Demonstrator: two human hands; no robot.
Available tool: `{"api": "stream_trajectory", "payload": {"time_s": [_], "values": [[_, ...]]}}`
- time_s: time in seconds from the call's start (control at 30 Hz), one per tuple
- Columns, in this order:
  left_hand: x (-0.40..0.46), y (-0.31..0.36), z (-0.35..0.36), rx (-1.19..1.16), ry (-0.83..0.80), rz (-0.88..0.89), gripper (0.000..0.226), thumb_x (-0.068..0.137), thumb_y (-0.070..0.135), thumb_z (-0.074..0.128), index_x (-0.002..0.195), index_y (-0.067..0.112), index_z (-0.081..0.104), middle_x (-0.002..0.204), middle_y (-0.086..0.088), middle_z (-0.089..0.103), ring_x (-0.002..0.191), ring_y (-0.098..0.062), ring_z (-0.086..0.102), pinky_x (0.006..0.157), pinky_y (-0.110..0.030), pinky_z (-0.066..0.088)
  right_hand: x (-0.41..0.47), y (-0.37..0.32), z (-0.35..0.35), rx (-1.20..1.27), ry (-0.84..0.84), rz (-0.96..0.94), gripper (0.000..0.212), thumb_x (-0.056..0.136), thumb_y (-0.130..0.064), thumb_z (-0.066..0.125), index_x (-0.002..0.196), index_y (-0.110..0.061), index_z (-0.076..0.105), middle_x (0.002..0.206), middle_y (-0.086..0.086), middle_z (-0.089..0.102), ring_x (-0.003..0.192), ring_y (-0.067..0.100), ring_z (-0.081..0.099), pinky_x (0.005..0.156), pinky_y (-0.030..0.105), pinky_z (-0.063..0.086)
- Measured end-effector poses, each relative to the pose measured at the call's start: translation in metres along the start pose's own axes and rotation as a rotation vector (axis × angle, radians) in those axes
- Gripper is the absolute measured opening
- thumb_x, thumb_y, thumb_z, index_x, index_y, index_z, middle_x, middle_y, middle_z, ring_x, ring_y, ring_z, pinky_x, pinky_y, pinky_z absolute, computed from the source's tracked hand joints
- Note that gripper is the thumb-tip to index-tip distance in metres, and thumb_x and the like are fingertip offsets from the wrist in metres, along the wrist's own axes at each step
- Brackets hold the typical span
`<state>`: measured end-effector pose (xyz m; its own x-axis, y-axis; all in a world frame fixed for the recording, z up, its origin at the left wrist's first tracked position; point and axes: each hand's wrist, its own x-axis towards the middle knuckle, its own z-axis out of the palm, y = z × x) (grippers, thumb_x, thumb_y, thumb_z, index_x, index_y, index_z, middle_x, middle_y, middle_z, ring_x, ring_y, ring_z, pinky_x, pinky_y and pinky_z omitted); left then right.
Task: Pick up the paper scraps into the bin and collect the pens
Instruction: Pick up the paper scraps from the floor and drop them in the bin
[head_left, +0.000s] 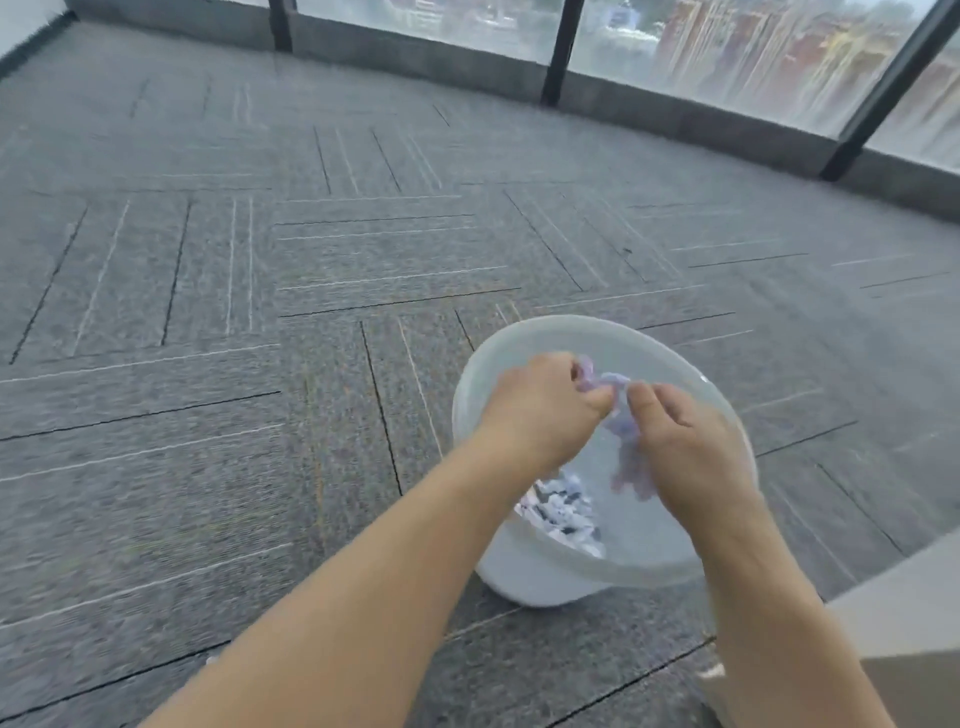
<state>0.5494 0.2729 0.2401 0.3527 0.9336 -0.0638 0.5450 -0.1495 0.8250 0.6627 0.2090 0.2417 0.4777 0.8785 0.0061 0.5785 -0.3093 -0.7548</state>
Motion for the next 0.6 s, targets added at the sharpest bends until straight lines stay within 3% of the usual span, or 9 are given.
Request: {"api": "stream_trajectory", "payload": {"time_s": [0.1, 0.17, 0.27, 0.37, 0.5, 0.6], "values": [[0.006, -0.002, 0.01, -0.001, -0.125, -0.057, 0.036, 0.088, 0.039, 0.054, 0.11, 0.011, 0.063, 0.116, -0.008, 0.066, 0.103, -0.026, 0.061, 0.086, -0.036, 0.049, 0.004, 0.009, -0.006, 0.0, -0.043, 0.075, 0.034, 0.1, -0.036, 0.04, 0.105, -0.014, 0.066, 0.103, 0.001, 0.067, 0.09, 0.018, 0.055, 0.079, 0.035, 0.04], [0.006, -0.001, 0.009, -0.157, -0.051, -0.037, 0.041, 0.089, 0.036, 0.045, 0.099, 0.004, 0.067, 0.104, -0.016, 0.068, 0.095, -0.03, 0.061, 0.084, -0.038, 0.048, 0.005, 0.007, -0.007, 0.036, -0.014, 0.053, 0.036, 0.1, -0.031, 0.041, 0.105, -0.003, 0.063, 0.11, 0.008, 0.067, 0.099, 0.028, 0.058, 0.089, 0.043, 0.042], [-0.006, -0.004, -0.003, -0.407, 0.164, 0.041, 0.035, 0.091, 0.029, 0.041, 0.093, 0.008, 0.07, 0.095, -0.005, 0.07, 0.093, -0.024, 0.062, 0.085, -0.035, 0.049, -0.002, -0.009, -0.001, 0.138, 0.055, -0.076, 0.031, 0.099, -0.027, 0.044, 0.091, -0.011, 0.069, 0.096, 0.009, 0.07, 0.088, 0.025, 0.063, 0.083, 0.046, 0.048], [-0.028, -0.024, -0.03, -0.495, 0.365, 0.148, 0.033, 0.098, 0.025, 0.039, 0.091, 0.011, 0.068, 0.09, -0.002, 0.07, 0.087, -0.018, 0.066, 0.078, -0.03, 0.052, -0.021, -0.034, 0.017, 0.34, 0.054, -0.256, 0.025, 0.095, -0.024, 0.05, 0.082, -0.024, 0.071, 0.08, -0.008, 0.073, 0.071, 0.01, 0.064, 0.072, 0.04, 0.054], [-0.07, -0.091, -0.069, -0.393, 0.627, 0.129, 0.031, 0.098, 0.024, 0.038, 0.091, 0.014, 0.067, 0.088, 0.0, 0.07, 0.088, -0.016, 0.064, 0.076, -0.029, 0.051, -0.064, -0.063, 0.072, 0.58, -0.227, -0.411, 0.023, 0.091, -0.021, 0.051, 0.077, -0.018, 0.069, 0.073, -0.001, 0.07, 0.065, 0.017, 0.063, 0.061, 0.037, 0.053], [-0.121, -0.171, -0.081, -0.222, 0.737, -0.036, 0.028, 0.096, 0.023, 0.039, 0.098, 0.019, 0.066, 0.094, 0.008, 0.068, 0.094, -0.009, 0.062, 0.082, -0.033, 0.05, -0.102, -0.06, 0.143, 0.48, -0.478, -0.458, 0.019, 0.092, -0.02, 0.053, 0.084, -0.017, 0.069, 0.078, -0.003, 0.069, 0.074, 0.017, 0.064, 0.067, 0.04, 0.052]]}}
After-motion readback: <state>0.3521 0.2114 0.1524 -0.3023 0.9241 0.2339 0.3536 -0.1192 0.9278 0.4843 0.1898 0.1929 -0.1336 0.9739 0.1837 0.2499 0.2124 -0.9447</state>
